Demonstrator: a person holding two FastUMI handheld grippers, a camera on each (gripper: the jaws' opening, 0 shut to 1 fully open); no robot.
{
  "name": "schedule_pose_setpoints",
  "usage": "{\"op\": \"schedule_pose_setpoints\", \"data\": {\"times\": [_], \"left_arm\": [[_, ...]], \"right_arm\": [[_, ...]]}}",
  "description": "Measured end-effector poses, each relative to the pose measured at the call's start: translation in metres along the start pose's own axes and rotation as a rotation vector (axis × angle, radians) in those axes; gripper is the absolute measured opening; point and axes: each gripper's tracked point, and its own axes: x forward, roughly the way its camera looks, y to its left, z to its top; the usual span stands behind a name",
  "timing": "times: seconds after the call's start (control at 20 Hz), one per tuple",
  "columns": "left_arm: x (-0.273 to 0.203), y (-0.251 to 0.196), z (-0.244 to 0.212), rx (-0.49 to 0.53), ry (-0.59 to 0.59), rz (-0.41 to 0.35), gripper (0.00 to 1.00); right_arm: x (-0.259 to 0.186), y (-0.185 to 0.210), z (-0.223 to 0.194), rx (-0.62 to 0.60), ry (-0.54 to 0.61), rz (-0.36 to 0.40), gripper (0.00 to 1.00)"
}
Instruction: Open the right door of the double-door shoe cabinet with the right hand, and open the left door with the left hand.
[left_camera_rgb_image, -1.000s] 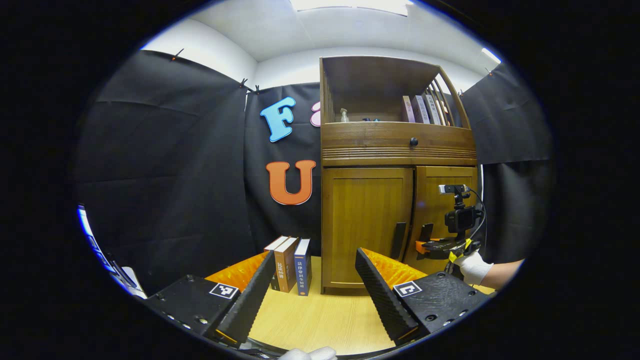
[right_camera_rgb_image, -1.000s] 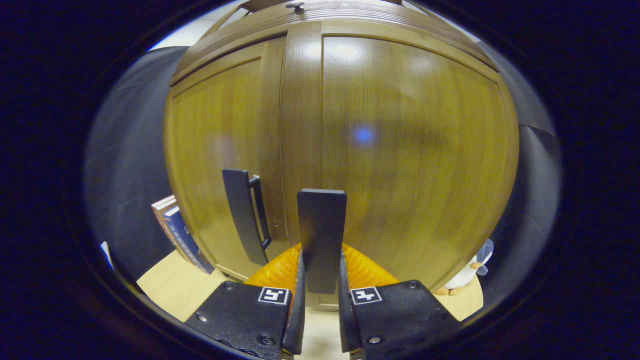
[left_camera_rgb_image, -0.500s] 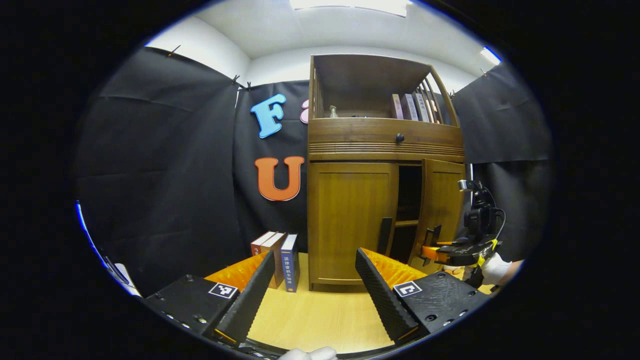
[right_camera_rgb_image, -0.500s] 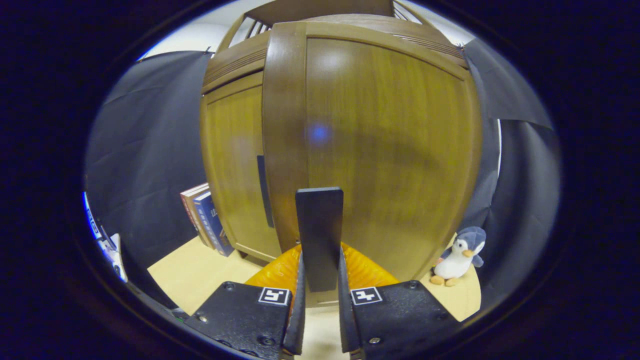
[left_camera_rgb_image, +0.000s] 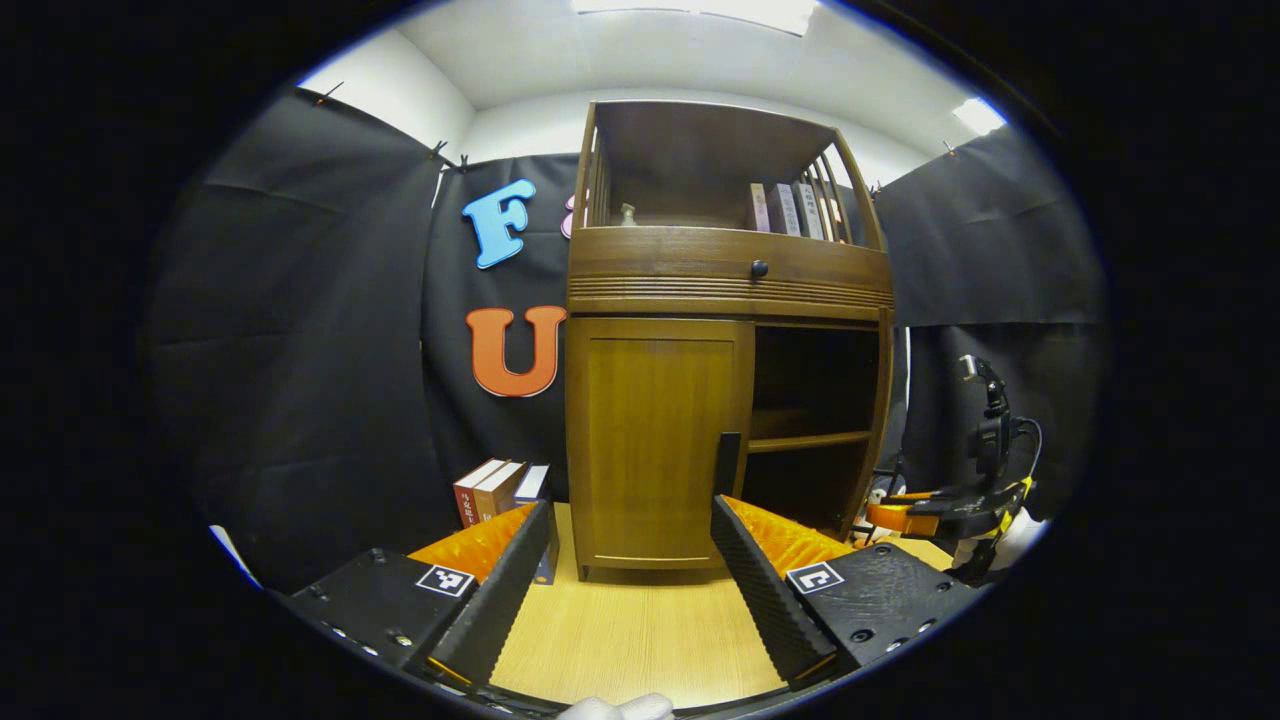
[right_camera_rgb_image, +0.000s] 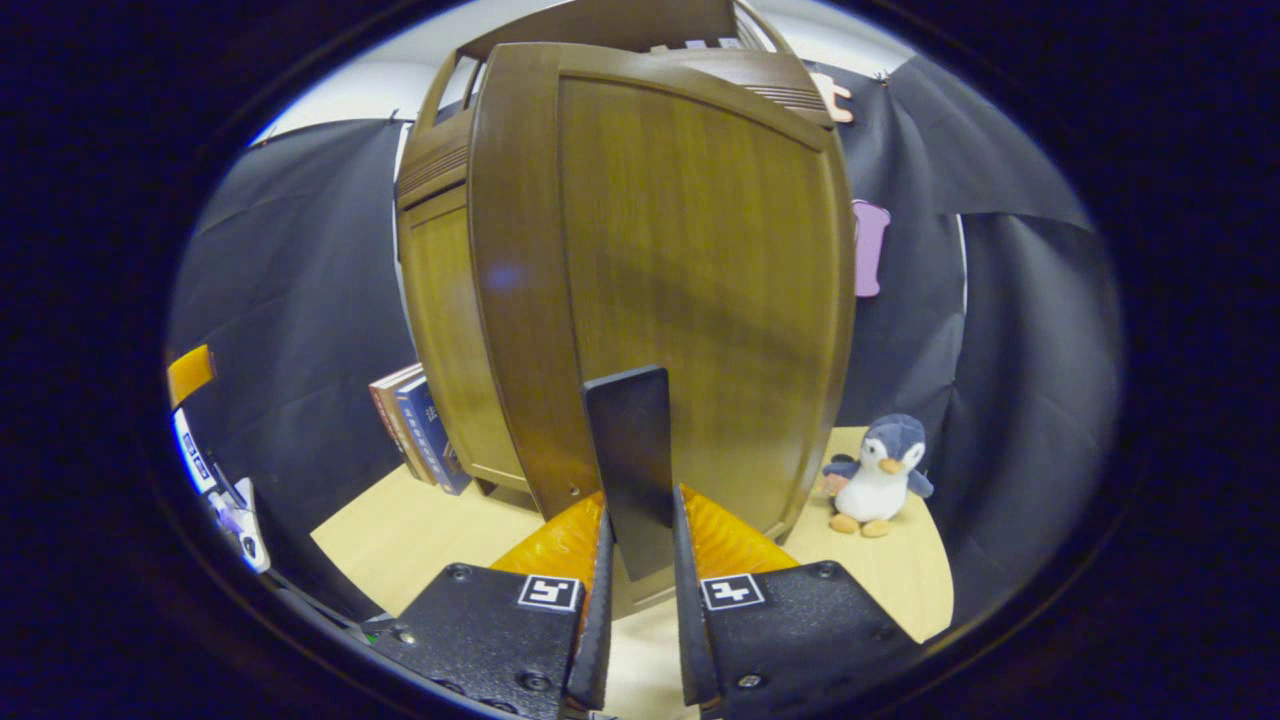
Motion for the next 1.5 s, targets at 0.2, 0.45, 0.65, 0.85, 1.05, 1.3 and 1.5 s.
{"op": "schedule_pose_setpoints", "data": {"times": [0.2,0.45,0.65,0.85,1.05,1.3,1.5], "left_arm": [[0.006,-0.014,-0.003,-0.001,0.008,-0.038,0.98],[0.01,-0.034,-0.006,0.009,0.012,-0.089,1.0],[0.011,-0.047,-0.007,0.018,0.013,-0.122,0.98],[0.012,-0.055,-0.007,0.019,0.012,-0.136,0.98],[0.013,-0.059,-0.008,0.022,0.013,-0.141,0.98],[0.015,-0.062,-0.007,0.026,0.01,-0.13,0.98],[0.022,-0.069,-0.005,0.024,0.012,-0.121,0.98]], "right_arm": [[-0.027,-0.027,-0.009,0.016,-0.002,-0.055,0.27],[-0.049,-0.057,-0.013,0.065,-0.013,-0.125,0.18],[-0.063,-0.086,-0.016,0.089,-0.022,-0.188,0.1],[-0.073,-0.107,-0.017,0.095,-0.028,-0.209,0.05],[-0.077,-0.129,-0.017,0.096,-0.026,-0.224,0.05],[-0.079,-0.161,-0.019,0.089,0.002,-0.216,0.04],[-0.079,-0.175,-0.018,0.076,0.011,-0.168,0.04]]}}
